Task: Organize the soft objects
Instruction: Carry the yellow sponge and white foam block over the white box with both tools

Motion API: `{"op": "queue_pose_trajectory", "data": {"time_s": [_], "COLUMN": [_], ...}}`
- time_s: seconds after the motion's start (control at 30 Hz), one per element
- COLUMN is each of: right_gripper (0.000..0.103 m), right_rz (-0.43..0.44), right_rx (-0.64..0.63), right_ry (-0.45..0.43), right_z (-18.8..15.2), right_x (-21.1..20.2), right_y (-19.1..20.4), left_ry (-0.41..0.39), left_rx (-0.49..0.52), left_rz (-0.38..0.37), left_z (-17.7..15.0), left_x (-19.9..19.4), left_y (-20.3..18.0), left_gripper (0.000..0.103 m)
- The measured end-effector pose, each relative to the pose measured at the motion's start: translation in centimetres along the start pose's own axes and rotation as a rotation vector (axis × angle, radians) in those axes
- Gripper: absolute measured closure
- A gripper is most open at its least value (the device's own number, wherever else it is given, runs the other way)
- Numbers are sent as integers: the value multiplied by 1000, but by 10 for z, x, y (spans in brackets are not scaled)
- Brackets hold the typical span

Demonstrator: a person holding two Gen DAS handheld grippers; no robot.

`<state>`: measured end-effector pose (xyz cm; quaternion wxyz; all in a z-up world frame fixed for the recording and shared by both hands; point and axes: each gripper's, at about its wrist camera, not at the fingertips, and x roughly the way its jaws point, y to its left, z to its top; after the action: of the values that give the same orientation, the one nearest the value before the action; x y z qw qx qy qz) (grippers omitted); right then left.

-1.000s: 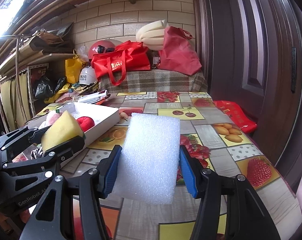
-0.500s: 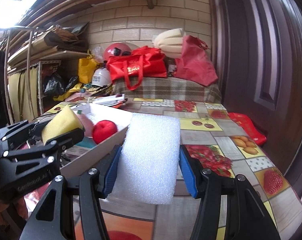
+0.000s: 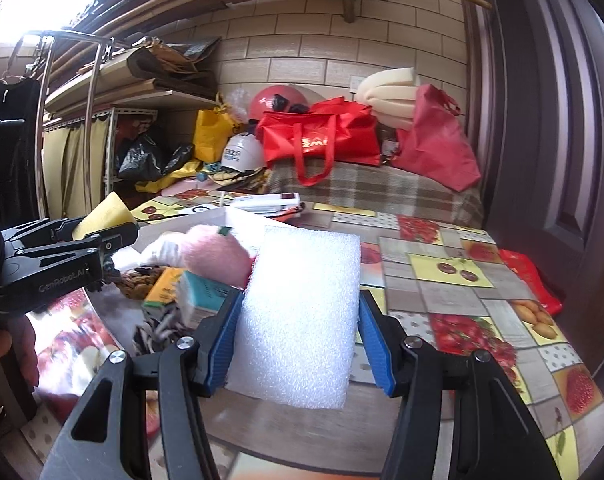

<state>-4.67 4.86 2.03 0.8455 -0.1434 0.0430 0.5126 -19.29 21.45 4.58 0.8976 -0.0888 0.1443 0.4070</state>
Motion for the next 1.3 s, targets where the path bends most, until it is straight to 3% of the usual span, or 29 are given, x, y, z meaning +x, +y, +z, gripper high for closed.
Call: {"op": "queue_pose_trajectory", "data": {"time_s": [0.47,0.83,1.3], "right_gripper": [46,46,46], "right_rz": [83,100,130], "right_rx": [-104,-4,-16], "right_ry": [29,81,100], "right_z": [11,17,27], "right_x": [30,57,85], "right_y": [36,24,34], "left_ry": [40,67,127], "left_rx": [-23,-58,-97], "left_rz": [39,37,73], "left_z": [6,10,17], "left_x": [25,40,70], "left_y": [16,27,40], "left_gripper": [55,55,55]}}
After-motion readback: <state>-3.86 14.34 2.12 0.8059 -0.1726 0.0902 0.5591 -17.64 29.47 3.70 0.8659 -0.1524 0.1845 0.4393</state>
